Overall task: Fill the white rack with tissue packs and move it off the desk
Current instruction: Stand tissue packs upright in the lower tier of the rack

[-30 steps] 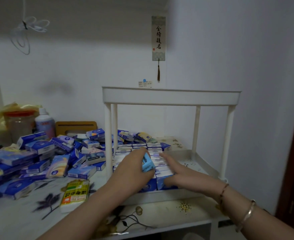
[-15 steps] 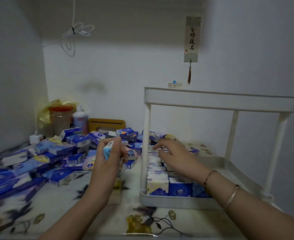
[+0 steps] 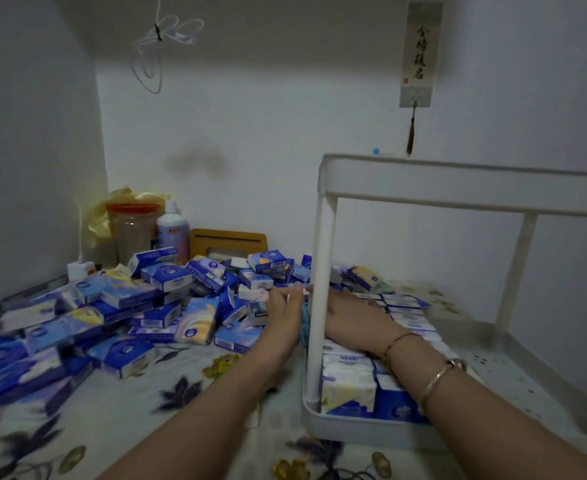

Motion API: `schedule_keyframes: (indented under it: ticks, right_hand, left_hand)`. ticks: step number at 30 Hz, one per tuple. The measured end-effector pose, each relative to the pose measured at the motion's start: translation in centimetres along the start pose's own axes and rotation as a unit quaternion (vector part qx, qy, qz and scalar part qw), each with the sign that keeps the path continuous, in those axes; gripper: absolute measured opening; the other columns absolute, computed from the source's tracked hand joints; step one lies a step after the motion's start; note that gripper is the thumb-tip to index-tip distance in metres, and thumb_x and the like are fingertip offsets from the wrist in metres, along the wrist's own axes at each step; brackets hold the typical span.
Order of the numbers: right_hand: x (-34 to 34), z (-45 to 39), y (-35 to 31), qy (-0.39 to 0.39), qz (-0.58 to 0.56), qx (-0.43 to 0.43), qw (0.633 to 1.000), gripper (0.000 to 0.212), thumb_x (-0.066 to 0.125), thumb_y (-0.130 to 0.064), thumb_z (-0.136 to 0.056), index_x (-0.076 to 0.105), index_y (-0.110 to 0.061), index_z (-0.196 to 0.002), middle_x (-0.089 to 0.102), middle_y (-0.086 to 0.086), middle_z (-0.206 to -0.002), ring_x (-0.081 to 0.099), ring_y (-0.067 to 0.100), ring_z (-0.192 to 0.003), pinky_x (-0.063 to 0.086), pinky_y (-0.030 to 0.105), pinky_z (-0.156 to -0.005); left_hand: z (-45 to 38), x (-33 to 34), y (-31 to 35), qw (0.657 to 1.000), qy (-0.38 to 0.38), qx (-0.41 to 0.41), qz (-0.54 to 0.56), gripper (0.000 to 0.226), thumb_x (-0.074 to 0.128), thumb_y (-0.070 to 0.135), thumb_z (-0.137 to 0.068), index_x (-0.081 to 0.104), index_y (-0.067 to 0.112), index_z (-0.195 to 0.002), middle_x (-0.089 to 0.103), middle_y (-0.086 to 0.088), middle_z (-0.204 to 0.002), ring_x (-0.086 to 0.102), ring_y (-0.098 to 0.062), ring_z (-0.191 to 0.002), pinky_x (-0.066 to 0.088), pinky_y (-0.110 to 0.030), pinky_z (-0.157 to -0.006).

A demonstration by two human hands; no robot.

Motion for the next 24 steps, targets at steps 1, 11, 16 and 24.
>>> schedule_keyframes:
  ticks: [1,11,16,24]
  right_hand:
    - [-0.2,0.1,0.0,0.005,-0.011,0.006,1.0,0.082,0.028,-0.085,-0.065,0.027,-0.046,-0.137,0.045,-0.007,-0.144,0.039,0.027,-0.135,0.029,0.056,-0.108]
    - [-0.5,0.8,1.4,0.016,-0.013,0.053,0.998,0.079,0.043,-0.067,-0.084,0.033,-0.011,-0.139,0.046,0.009,-0.14,0.046,0.027,-0.126,0.033,0.049,-0.108]
    - [-0.7,0.8,1.3,0.013,-0.003,0.053,0.998,0.081,0.036,-0.068,-0.087,0.029,-0.011,-0.143,0.038,0.01,-0.147,0.04,0.026,-0.132,0.027,0.05,-0.111]
    - [-0.7,0.8,1.2,0.009,0.004,0.048,0.999,0.076,0.033,-0.065,-0.09,0.029,-0.011,-0.143,0.037,0.009,-0.149,0.038,0.025,-0.133,0.026,0.051,-0.111]
  left_hand:
    - [0.0,0.2,-0.3,0.999,-0.017,-0.017,0.025,0.017,0.039,0.035,-0.101,0.041,0.022,-0.09,0.052,-0.022,-0.123,0.055,-0.033,-0.113,0.049,-0.047,-0.094]
    - [1.3,1.0,0.6,0.989,-0.143,-0.012,0.023,0.024,0.048,0.027,-0.098,0.05,0.011,-0.116,0.059,-0.019,-0.116,0.06,-0.031,-0.106,0.048,-0.043,-0.097]
    - [1.6,1.4,0.9,0.984,-0.175,0.022,-0.018,0.027,0.052,0.015,-0.096,0.048,0.007,-0.121,0.057,-0.02,-0.122,0.061,-0.025,-0.108,0.052,-0.026,-0.085]
    - [1.0,1.4,-0.1,0.988,-0.146,0.018,-0.036,0.022,0.052,0.018,-0.097,0.056,0.008,-0.116,0.059,-0.024,-0.116,0.06,-0.033,-0.107,0.051,-0.035,-0.09]
Point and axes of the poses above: each hand's wrist, its own z-axis away from the middle knuckle, its own x-axis out of the palm, y = z × x, the point moved 9 cm from there along -z, towards the middle knuckle
